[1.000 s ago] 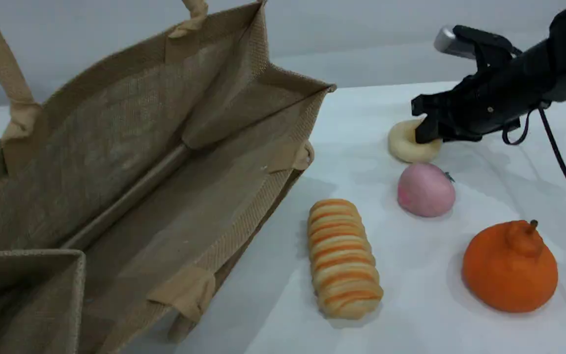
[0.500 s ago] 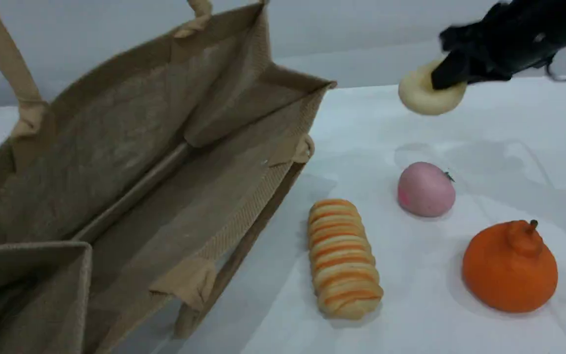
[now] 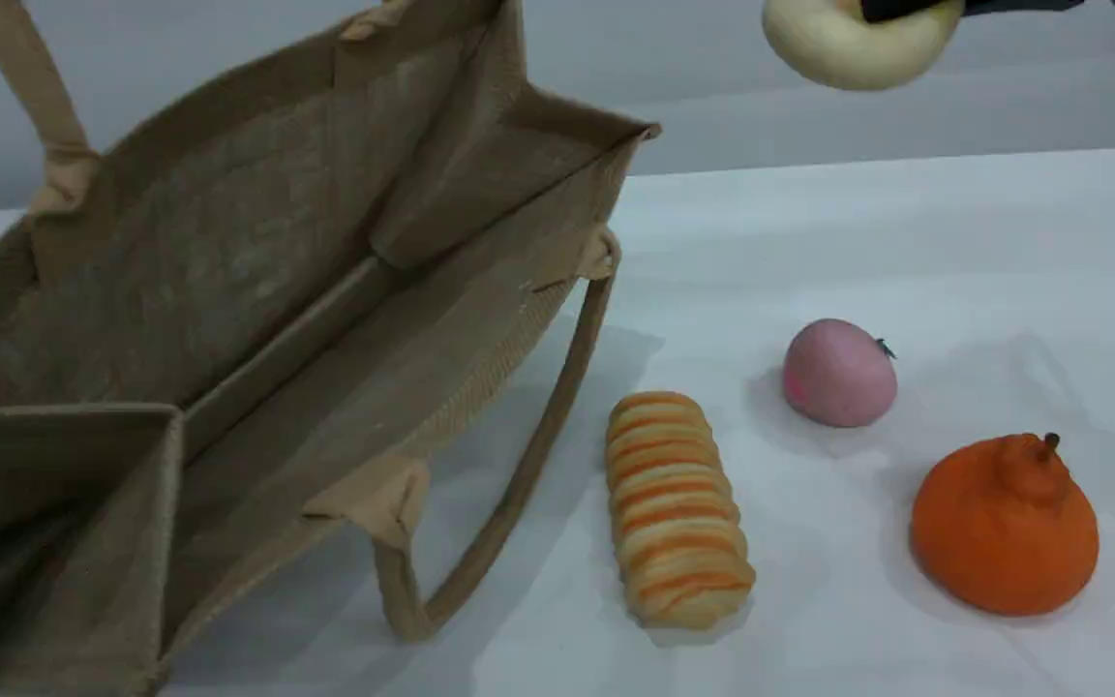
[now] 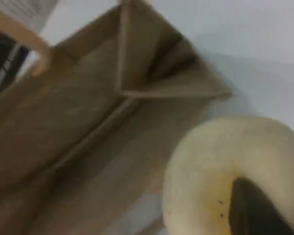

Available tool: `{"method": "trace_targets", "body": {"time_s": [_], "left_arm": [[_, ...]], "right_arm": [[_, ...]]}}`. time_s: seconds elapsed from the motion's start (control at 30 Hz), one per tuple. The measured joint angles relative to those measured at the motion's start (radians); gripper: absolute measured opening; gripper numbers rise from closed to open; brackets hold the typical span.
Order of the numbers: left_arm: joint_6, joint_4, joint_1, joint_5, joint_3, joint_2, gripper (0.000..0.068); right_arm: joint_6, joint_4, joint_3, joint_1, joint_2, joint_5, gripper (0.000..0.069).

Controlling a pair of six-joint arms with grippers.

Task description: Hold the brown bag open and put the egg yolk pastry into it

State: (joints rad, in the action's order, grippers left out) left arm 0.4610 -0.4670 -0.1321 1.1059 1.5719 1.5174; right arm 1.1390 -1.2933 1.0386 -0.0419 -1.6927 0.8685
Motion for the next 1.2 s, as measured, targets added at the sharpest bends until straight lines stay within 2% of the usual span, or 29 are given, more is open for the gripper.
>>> {"method": "trace_targets", "body": {"time_s": [0.2,0.43,0.67,0.8,1.0,1.2], "left_arm": [[0.009,-0.058,-0.020,0.003,0.007,0.020,0.0083],[0.009,-0.057,-0.032,0.004,0.007,0.020,0.0083],[0.005,-0.057,-0.032,-0.028,0.008,0.020,0.0083],[0.005,-0.057,-0.032,-0.037,0.008,0.020,0.0083],[0.005,-0.057,-0.032,-0.041,0.008,0.019,0.0083],[0.001,-0.057,-0.032,-0.042,0.008,0.019,0.0083]], "right_arm": [[0.074,-0.104,-0.131,0.096,0.072,0.006,0.0038],[0.096,-0.174,-0.154,0.256,0.069,-0.021,0.0038],[0.103,-0.266,-0.153,0.430,0.064,-0.199,0.0036],[0.153,-0.338,-0.153,0.500,0.057,-0.313,0.0036],[0.310,-0.454,-0.143,0.522,-0.019,-0.353,0.0036],[0.294,-0.453,-0.075,0.522,-0.133,-0.304,0.0036]]}}
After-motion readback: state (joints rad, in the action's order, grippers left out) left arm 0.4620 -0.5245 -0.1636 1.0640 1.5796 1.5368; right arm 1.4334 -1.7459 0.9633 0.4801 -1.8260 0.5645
